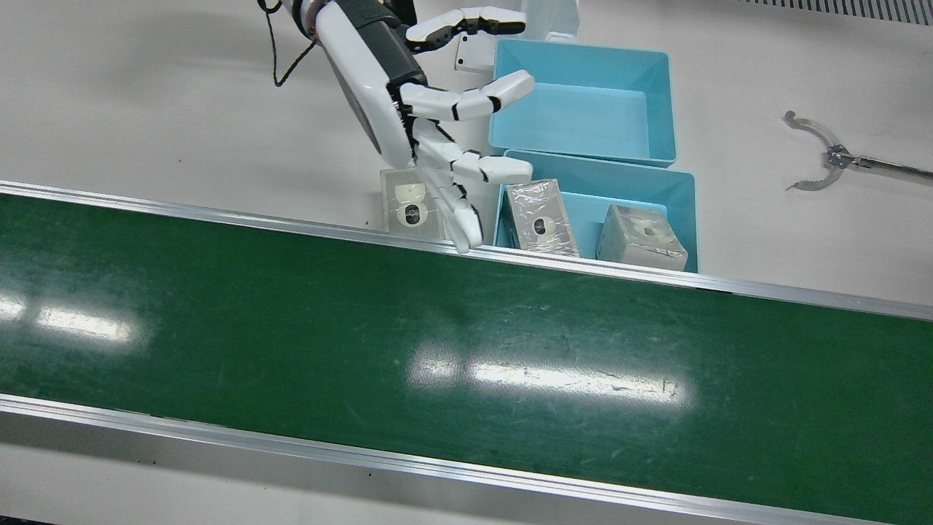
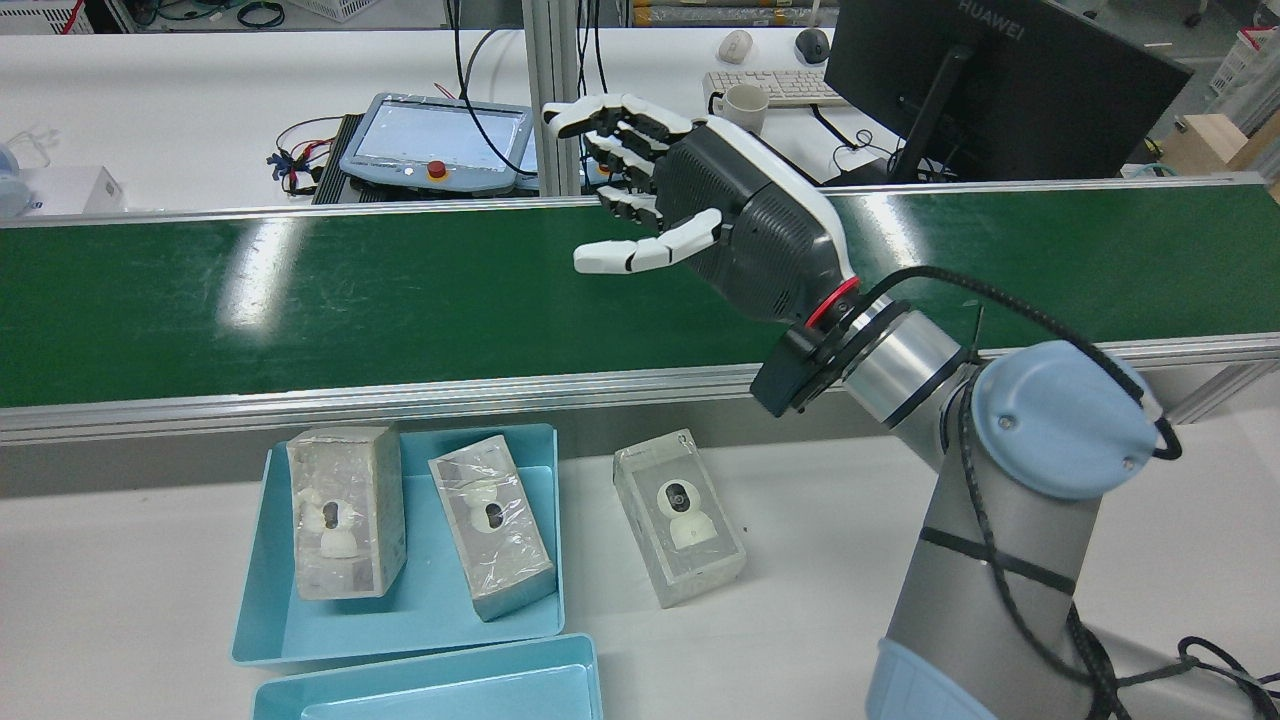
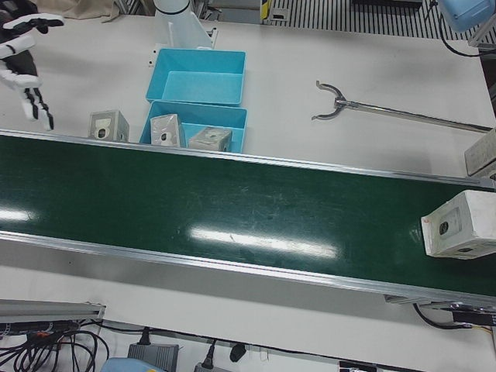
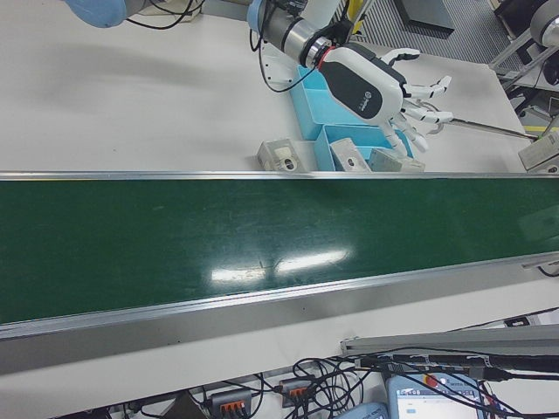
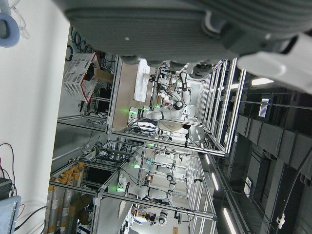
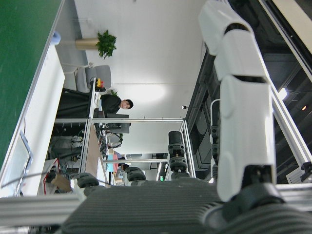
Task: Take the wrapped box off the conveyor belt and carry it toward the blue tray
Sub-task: 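Raise the right hand up and away from the conveyor belt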
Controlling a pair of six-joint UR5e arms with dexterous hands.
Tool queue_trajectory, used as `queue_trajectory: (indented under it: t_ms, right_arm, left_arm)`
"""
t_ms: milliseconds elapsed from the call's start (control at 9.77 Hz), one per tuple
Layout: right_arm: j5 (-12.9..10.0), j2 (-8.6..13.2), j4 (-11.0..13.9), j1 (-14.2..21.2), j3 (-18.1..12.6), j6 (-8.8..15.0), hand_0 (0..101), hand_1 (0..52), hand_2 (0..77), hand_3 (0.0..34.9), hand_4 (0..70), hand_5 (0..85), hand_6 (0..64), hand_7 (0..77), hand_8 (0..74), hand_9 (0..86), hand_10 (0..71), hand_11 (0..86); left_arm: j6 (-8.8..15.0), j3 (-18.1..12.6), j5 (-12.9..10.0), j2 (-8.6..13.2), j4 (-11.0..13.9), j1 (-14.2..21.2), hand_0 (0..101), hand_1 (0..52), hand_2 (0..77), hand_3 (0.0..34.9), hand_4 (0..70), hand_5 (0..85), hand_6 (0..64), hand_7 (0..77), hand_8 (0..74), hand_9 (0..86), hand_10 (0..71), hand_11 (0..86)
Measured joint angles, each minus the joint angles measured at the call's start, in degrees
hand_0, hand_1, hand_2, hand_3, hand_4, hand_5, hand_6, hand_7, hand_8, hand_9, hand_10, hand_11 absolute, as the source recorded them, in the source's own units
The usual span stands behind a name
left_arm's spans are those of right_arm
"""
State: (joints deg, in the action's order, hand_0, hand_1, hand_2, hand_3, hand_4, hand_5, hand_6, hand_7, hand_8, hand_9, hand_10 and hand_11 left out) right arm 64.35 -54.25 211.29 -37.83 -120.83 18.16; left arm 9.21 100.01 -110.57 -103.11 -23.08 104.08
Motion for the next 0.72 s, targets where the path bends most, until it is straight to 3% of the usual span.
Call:
queue_trajectory:
  t_ms: [205, 307, 512, 614, 717]
  right_arm:
    - [4.10, -2.82, 1.41, -7.68, 0.52, -0.13, 49, 16.9, 21.3, 29.9, 27.3, 32.2, 0.0, 21.3, 0.5, 3.3, 1.6, 2.2]
    - [5.49, -4.56, 1.61, -11.34, 0.58, -0.27, 49, 18.0, 23.5, 29.7, 24.5, 31.6, 0.0, 18.0, 0.5, 2.7, 1.6, 2.7]
    - [7.03, -7.03, 1.76, -15.77, 0.04, -0.68, 49, 16.4, 21.3, 29.7, 20.7, 28.9, 0.0, 19.1, 0.5, 2.7, 1.6, 3.3]
    - [8.23, -7.79, 1.80, -16.96, -0.20, -0.78, 49, 4.9, 12.0, 29.7, 18.5, 24.0, 0.0, 16.4, 0.5, 2.7, 1.1, 2.7]
    - [10.05, -8.21, 1.82, -18.00, -0.47, -0.77, 49, 4.9, 12.0, 29.7, 18.5, 24.0, 0.0, 16.4, 0.5, 2.7, 1.1, 2.7]
  left_arm:
    - [0.00, 0.00, 0.00, 0.00, 0.00, 0.00, 0, 0.0, 1.1, 0.0, 0.0, 0.5, 0.0, 0.5, 0.5, 0.0, 0.5, 0.0]
    - [0.00, 0.00, 0.00, 0.00, 0.00, 0.00, 0, 0.0, 0.5, 0.0, 0.5, 1.1, 0.0, 0.5, 0.5, 0.0, 0.5, 0.0]
    - [0.00, 0.00, 0.00, 0.00, 0.00, 0.00, 0, 0.0, 1.1, 0.0, 0.0, 0.5, 0.0, 0.5, 0.5, 0.0, 0.5, 0.0]
    - [0.00, 0.00, 0.00, 0.00, 0.00, 0.00, 0, 0.0, 0.5, 0.0, 0.0, 0.5, 0.0, 0.5, 0.5, 0.5, 0.5, 0.0]
    - [0.00, 0.00, 0.00, 0.00, 0.00, 0.00, 0, 0.0, 0.5, 0.0, 0.0, 0.5, 0.0, 0.5, 0.5, 0.5, 0.5, 0.0]
